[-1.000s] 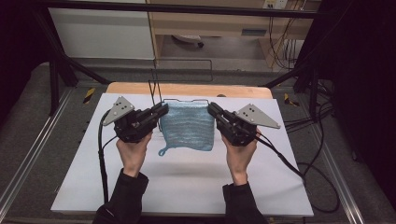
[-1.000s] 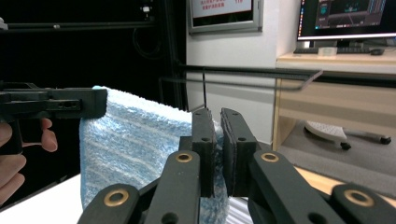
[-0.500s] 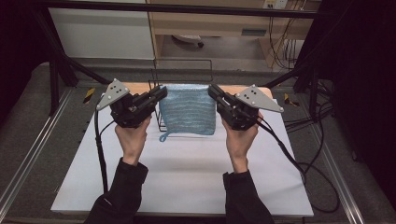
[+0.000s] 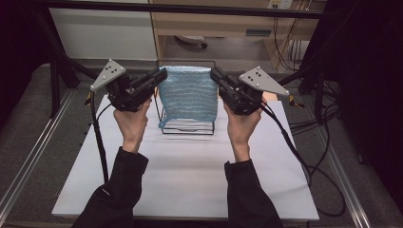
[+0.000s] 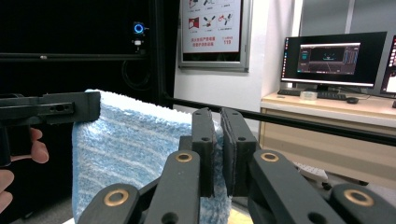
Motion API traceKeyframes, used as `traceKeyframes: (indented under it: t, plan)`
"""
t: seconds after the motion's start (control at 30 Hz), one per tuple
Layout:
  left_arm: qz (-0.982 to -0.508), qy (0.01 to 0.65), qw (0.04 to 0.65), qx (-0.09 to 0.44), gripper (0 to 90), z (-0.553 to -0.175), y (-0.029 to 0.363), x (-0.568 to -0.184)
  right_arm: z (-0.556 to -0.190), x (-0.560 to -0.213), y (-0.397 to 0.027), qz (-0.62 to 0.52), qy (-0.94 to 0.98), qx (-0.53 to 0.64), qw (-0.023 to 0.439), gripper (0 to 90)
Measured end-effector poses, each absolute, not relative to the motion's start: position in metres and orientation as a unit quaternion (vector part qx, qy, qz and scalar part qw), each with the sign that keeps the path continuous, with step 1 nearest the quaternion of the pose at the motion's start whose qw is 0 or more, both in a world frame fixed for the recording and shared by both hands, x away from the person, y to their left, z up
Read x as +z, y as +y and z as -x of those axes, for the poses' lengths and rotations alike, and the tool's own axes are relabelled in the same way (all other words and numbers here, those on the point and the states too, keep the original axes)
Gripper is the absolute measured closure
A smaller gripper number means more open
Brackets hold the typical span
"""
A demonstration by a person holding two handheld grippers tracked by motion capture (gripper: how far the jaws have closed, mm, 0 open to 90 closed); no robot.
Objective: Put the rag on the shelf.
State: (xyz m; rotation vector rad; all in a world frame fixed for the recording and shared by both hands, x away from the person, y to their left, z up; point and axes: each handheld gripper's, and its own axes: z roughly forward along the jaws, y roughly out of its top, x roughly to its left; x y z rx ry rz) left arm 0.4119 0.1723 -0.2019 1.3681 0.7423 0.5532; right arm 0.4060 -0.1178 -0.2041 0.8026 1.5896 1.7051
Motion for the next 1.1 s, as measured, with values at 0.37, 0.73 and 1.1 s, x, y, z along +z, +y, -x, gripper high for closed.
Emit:
traceKeyframes:
  t: [0.37,0.73,1.1]
  plan:
    - [-0.598,0.327,0.687,0.25,80.6,-0.426,0.175,-0.178,-0.419,-0.178,-0.114,-0.298,0.599,0.659,0.342,85.2]
    - [-0.597,0.328,0.686,0.256,80.5,-0.447,0.174,-0.16,-0.441,-0.164,-0.112,-0.305,0.593,0.661,0.344,85.2]
    - [-0.595,0.337,0.688,0.244,80.5,-0.471,0.175,-0.145,-0.46,-0.152,-0.111,-0.31,0.587,0.665,0.342,85.1]
